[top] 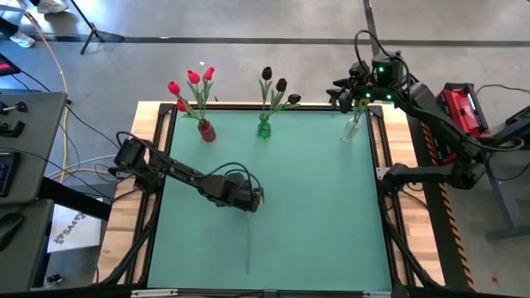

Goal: Sort flowers into vase by color
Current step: Put the black tulip into the green vase

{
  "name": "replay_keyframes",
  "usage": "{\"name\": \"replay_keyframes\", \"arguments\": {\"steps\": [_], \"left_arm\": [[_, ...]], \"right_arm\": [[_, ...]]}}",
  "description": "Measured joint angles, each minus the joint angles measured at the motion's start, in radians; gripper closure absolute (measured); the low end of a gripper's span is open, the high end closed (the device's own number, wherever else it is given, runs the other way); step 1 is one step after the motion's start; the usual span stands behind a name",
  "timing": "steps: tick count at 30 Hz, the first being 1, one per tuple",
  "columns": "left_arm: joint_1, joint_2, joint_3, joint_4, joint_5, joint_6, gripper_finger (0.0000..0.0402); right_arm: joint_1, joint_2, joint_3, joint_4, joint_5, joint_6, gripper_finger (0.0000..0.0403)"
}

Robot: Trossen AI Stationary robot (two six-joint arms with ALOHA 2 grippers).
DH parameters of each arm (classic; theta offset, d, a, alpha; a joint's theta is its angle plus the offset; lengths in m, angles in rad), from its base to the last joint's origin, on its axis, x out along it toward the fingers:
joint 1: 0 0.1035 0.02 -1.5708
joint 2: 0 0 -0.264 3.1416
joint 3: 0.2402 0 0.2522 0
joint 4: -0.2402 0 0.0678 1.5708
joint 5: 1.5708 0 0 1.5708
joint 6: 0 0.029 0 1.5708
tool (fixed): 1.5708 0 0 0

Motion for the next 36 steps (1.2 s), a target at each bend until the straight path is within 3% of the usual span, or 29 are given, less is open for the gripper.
{"name": "replay_keyframes", "arguments": {"steps": [8, 17, 24, 28, 32, 36], "left_arm": [[-0.029, -0.002, 0.045, 0.025, -0.095, 0.101, 0.0401], [-0.016, -0.005, 0.146, 0.013, -0.194, 0.402, 0.0401], [0.019, -0.069, 0.161, -0.091, -0.224, 0.492, 0.0401], [0.039, -0.135, 0.161, -0.093, -0.301, 0.555, 0.0401], [0.075, -0.206, 0.161, -0.015, -0.367, 0.745, 0.0401], [0.14, -0.256, 0.161, 0.154, -0.388, 1.033, 0.0401]], "right_arm": [[0.017, 0.006, 0.0, 0.003, -0.001, -0.009, 0.0199], [0.055, 0.006, 0.0, -0.005, -0.004, -0.028, 0.0199], [0.077, 0.006, 0.0, 0.002, -0.007, -0.046, 0.0199], [0.078, 0.006, 0.0, -0.016, -0.007, -0.056, 0.0199], [0.078, 0.006, 0.0, -0.045, -0.006, -0.074, 0.0199], [0.08, 0.006, 0.0, -0.078, -0.01, -0.074, 0.0199]]}}
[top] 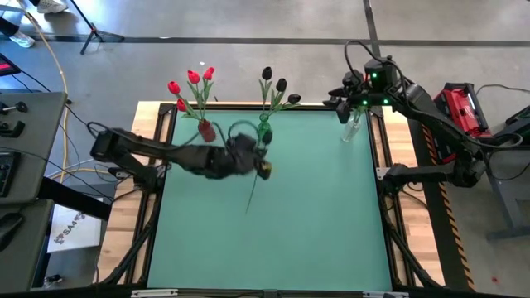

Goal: Sort flowers into vase by color
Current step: Put the black tulip into the green vase

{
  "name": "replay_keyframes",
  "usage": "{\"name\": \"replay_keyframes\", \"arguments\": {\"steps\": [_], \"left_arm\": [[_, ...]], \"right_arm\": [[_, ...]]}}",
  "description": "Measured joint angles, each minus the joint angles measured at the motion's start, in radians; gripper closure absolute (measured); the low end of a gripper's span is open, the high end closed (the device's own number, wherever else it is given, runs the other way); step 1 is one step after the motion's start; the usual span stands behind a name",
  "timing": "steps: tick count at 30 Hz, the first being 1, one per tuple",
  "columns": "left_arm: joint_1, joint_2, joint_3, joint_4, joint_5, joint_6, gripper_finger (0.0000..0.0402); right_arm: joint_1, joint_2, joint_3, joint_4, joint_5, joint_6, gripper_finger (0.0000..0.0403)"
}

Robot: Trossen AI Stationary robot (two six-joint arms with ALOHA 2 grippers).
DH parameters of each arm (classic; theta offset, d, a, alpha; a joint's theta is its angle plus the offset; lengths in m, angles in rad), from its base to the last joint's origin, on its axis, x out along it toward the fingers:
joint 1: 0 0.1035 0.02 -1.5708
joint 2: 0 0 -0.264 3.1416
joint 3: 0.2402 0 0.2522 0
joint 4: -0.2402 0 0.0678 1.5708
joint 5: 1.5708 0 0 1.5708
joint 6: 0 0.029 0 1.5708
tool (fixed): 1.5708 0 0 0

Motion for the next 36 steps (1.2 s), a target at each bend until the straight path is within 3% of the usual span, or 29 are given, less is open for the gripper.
{"name": "replay_keyframes", "arguments": {"steps": [8, 12, 25, 36], "left_arm": [[0.157, -0.043, 0.0, 0.451, 0.007, 0.538, 0.0401], [0.241, -0.042, 0.0, 0.629, 0.101, 0.686, 0.0401], [0.445, -0.045, 0.0, 0.781, 0.261, 0.884, 0.0401], [0.542, -0.046, 0.0, 0.78, 0.401, 0.838, 0.0401]], "right_arm": [[0.03, -0.001, 0.0, -0.05, -0.039, 0.038, 0.0199], [0.053, -0.002, 0.0, -0.056, -0.04, 0.069, 0.0199], [0.142, -0.002, 0.0, -0.116, 0.106, 0.112, 0.0199], [0.168, -0.002, 0.0, -0.115, 0.178, 0.17, 0.0199]]}}
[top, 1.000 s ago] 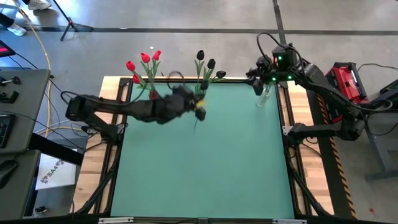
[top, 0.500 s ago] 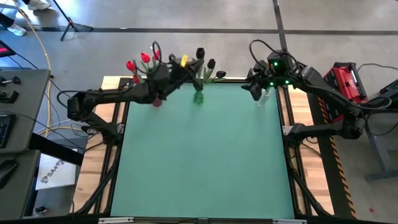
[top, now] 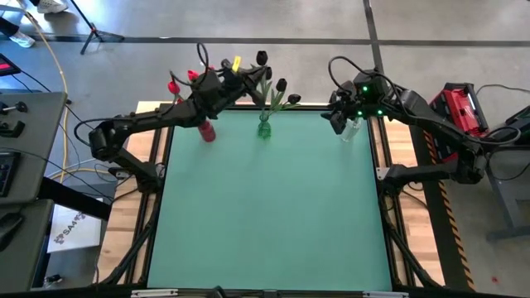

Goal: Sort flowers into vase by color
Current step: Put the black tulip into the green vase

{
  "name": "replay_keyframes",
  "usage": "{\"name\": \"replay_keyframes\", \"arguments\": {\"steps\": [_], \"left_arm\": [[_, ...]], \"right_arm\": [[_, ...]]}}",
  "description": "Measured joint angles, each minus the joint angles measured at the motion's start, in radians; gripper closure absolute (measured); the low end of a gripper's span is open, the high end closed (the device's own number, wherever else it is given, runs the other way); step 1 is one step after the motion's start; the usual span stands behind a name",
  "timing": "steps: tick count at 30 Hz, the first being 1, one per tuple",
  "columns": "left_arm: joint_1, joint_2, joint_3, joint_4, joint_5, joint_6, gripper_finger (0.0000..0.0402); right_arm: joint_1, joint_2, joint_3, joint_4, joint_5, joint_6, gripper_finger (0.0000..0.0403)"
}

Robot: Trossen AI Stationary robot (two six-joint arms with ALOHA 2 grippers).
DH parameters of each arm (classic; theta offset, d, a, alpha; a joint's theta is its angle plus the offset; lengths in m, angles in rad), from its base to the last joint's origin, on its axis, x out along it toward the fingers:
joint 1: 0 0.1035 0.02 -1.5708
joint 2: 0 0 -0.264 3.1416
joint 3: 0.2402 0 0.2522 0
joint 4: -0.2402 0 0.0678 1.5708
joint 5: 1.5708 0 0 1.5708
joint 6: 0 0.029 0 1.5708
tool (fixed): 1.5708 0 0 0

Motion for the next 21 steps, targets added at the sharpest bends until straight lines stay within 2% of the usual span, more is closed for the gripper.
{"name": "replay_keyframes", "arguments": {"steps": [21], "left_arm": [[-0.014, 0.08, -0.002, -0.105, 0.011, -0.142, 0.0393]], "right_arm": [[0.0, 0.0, 0.0, 0.032, 0.022, 0.043, 0.0199]]}}
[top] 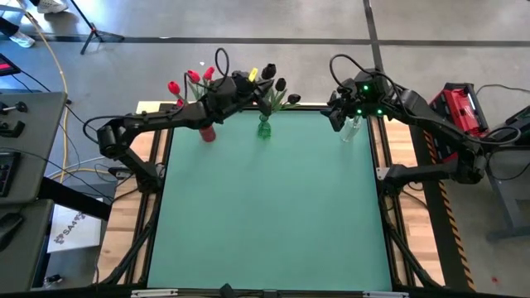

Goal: Sort flowers into vase by color
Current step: Put the black tulip into the green vase

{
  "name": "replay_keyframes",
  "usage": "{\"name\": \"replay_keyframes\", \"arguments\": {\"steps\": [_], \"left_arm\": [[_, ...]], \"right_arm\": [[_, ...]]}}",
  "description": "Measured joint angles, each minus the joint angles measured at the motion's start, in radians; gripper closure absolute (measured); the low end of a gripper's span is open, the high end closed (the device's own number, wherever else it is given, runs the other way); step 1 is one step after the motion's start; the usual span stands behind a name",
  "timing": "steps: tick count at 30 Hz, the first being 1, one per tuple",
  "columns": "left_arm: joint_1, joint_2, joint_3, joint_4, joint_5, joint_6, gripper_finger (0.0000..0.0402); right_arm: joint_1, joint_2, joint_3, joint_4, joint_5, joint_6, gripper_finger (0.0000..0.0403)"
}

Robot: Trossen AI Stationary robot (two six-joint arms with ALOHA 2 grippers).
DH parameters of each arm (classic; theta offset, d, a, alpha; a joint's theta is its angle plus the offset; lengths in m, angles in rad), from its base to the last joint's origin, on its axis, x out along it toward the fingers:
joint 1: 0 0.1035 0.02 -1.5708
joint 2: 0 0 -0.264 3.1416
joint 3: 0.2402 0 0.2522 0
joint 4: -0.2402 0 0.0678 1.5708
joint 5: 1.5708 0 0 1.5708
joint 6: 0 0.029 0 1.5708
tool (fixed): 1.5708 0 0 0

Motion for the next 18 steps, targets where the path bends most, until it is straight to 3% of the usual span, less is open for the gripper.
{"name": "replay_keyframes", "arguments": {"steps": [5, 13, 18], "left_arm": [[0.0, -0.006, 0.0, -0.077, -0.053, -0.006, 0.0359], [-0.014, -0.006, 0.001, -0.175, -0.051, -0.051, 0.0278], [-0.018, -0.025, 0.001, -0.216, -0.07, -0.083, 0.025]], "right_arm": [[0.0, 0.0, 0.0, -0.005, 0.0, 0.003, 0.0199], [0.0, 0.0, 0.0, -0.002, -0.001, 0.008, 0.0199], [0.0, 0.0, 0.0, -0.002, -0.001, 0.008, 0.0199]]}}
